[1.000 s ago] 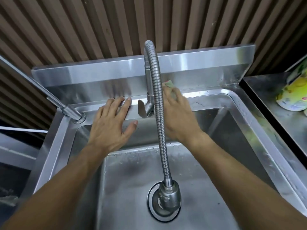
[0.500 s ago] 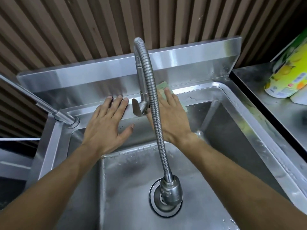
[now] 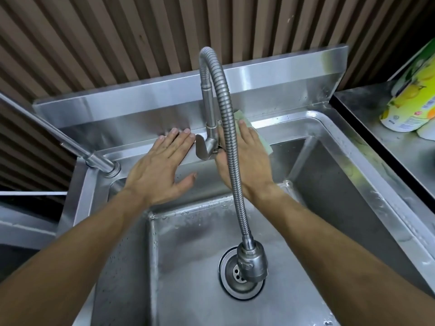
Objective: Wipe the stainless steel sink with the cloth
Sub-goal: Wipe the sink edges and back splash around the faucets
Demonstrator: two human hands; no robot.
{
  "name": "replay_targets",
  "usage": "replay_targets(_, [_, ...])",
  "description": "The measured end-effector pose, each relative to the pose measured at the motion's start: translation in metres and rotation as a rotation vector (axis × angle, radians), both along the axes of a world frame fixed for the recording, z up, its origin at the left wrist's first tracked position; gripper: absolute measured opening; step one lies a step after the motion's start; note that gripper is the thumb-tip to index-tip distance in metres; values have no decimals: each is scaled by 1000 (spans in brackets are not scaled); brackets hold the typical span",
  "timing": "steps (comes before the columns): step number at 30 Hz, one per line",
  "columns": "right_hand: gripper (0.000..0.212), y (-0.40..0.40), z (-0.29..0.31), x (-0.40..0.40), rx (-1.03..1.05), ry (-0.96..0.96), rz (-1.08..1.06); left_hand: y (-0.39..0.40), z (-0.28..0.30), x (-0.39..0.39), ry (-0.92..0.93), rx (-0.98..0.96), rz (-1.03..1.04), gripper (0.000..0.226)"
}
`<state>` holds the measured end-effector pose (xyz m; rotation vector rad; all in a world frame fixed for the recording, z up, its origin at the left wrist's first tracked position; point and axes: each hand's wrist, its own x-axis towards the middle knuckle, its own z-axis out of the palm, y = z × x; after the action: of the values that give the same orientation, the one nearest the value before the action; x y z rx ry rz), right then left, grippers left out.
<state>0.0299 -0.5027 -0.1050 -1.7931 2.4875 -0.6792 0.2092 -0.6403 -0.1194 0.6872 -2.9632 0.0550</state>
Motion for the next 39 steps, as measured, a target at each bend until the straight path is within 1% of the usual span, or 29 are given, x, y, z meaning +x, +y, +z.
replay_targets(3, [60,11,-3,-27,81,133,64,0,-1,3,-4,7,-12,90])
replay_targets(5, [59,19,-5,-45,75,155,-15,-1,0,4,-1,5,-20,90])
replay_targets(8, [58,24,-7,-60,64,81,-200,-1,0,4,7,3,-19,89])
replay_targets(11, [61,7,-5,-32,31,-43,-354,0,0,3,8,8,-10,86])
replay_targets(12, [62,0,-5,-16,12,-65,-350,0,0,3,13,11,-6,84])
replay_targets(13, [60,-5,-5,-2,-11,-64,-299,0,0,3,20,13,-1,81])
replay_targets(15, [54,-5,-7,6,-38,-33,-137,1,0,3,38,25,1,73])
replay_targets(17, [54,7,-5,-12,11,34,-20,2,0,2,49,46,-1,63])
replay_targets(18, [54,13,-6,-26,31,62,-15,3,0,2,53,53,3,61])
replay_targets(19, [54,19,-8,-40,28,75,-55,3,0,1,53,55,7,60])
replay_targets(21, [54,24,-11,-57,-4,50,-213,3,0,0,44,45,12,60])
replay_targets(23, [57,14,-11,-42,-11,-7,-324,3,0,-1,38,38,17,62])
replay_targets(24, [59,8,-10,-28,-7,-27,-317,3,0,0,37,37,20,63])
replay_targets(25, [61,4,-8,-14,-10,-34,-265,3,0,0,39,35,22,62])
replay_targets(27, [56,2,-9,-1,-15,0,-100,2,-1,-1,40,26,21,61])
replay_targets(29, [54,8,-6,-13,26,76,21,0,-2,0,35,14,21,59])
replay_targets(30, [54,11,-7,-25,47,118,42,0,-3,1,30,10,21,59])
replay_targets(31, [54,15,-9,-37,54,137,25,0,-3,1,25,10,19,59])
replay_targets(33, [53,23,-11,-57,16,103,-96,0,-3,0,19,9,19,60])
replay_targets(36, [56,12,-9,-42,27,12,-322,1,-3,1,28,11,29,61])
replay_targets(37, [60,4,-7,-27,46,-16,-344,1,-3,1,26,12,31,61])
replay_targets(38, [66,-1,-4,-11,53,-31,-314,2,-2,1,26,12,33,61])
replay_targets(39, [71,-4,-3,0,48,-27,-239,3,-2,1,25,11,37,61])
